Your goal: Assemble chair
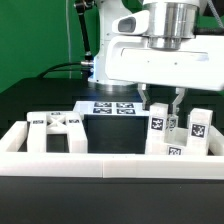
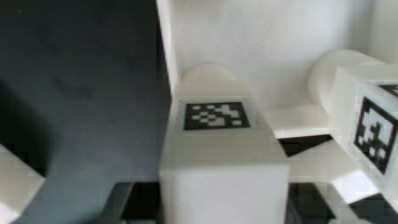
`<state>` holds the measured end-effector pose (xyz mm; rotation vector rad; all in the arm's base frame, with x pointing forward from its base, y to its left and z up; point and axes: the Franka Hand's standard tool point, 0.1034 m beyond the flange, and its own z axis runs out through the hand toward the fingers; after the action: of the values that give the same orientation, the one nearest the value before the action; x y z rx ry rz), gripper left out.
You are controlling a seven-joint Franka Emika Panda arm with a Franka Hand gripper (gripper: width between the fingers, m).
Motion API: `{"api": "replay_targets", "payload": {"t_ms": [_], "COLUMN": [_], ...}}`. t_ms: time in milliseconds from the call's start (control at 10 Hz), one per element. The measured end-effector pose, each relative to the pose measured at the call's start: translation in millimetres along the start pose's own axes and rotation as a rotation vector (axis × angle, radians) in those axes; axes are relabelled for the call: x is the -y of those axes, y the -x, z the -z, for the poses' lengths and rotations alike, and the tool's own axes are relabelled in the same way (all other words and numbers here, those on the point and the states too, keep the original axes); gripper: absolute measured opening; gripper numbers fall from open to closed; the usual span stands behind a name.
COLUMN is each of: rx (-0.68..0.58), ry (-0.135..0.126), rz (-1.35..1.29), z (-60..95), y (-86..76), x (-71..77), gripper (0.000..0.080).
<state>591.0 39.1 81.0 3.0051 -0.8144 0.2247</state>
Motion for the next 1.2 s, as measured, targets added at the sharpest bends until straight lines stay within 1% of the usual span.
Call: {"api": "replay_targets", "payload": {"t_ms": [100,200,300,400,500,600,700,800,1000,1200], "rx": [-0.008,-0.011,-0.010,-0.010,-0.010,-0.012,-0.012,-0.013,-0.015,-0.014], "ry": [0.008,0.010,0.009,0.009,0.008,-0.001,-0.008,-0.013,-0.026,-0.022], "rz": [-0.085,-0.120,-0.115,-0.115,-0.111,-0.088,-0.062,-0.036,-0.017,-0.018], "z": [1.1,1.4,1.3,1.3,2.6,7.9,13.7,17.0,24.9,22.5], "y": [-3.3,-4.8,-4.4,-4.5,-4.2,-4.2,-3.3,-3.0,0.8,0.5], "x": [-3.6,-5.5,-5.0,-5.0,-4.1,-2.0,-2.5,-2.0,4.2,2.7], "gripper": [0.0290,0.0290,0.0391,0.0530,0.0530,0.0624,0.0644,0.0644,0.0649,0.0649]}}
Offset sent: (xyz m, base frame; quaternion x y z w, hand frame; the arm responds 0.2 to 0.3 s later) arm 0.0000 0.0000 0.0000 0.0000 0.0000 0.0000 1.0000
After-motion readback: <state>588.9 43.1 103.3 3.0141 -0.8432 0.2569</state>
